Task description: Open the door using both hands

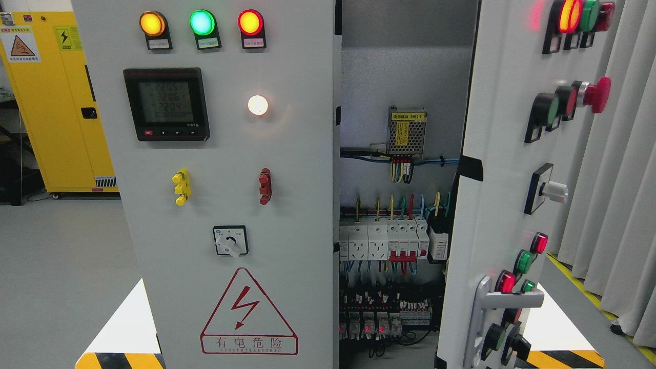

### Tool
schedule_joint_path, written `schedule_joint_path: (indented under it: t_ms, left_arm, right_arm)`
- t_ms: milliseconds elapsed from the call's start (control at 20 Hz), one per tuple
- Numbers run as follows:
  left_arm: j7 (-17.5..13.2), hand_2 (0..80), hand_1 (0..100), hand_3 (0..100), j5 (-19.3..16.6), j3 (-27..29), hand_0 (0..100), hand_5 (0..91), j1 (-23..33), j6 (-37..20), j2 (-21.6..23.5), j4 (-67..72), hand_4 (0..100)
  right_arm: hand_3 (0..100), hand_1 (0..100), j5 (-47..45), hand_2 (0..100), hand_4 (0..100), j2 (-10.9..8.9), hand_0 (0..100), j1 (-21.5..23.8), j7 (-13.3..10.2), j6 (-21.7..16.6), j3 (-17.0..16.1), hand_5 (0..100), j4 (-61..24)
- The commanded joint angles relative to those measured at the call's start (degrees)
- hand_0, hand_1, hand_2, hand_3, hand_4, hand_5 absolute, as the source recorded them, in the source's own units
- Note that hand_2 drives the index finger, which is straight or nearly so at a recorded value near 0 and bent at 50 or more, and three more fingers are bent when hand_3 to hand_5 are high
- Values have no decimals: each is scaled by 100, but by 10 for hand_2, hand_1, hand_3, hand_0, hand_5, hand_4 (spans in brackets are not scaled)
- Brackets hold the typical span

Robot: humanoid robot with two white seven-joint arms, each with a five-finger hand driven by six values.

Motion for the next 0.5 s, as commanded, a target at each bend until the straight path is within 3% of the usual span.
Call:
schedule_joint_path:
  t_ms: [0, 200, 351, 451]
  left_arm:
    - [3, 0, 556, 0, 2, 12, 120, 0, -34, 1, 73, 27, 0]
    - [3, 0, 556, 0, 55, 100, 120, 0, 19, -17, 82, 27, 0]
    - [-15, 0, 556, 0, 292, 845, 120, 0, 19, -61, 82, -26, 0]
    - [-364, 0, 556, 0, 301, 1006, 120, 0, 45, -61, 135, -463, 0]
  right_arm:
    - [0, 500, -2, 40, 0, -74, 0, 9, 1, -2, -2, 0, -74]
    - [0, 500, -2, 40, 0, -74, 0, 9, 1, -2, -2, 0, -74]
    - [0, 500, -2, 40, 0, -65, 0, 9, 1, -2, -2, 0, -74]
    - [0, 500, -2, 40, 0, -65, 0, 9, 1, -2, -2, 0, -74]
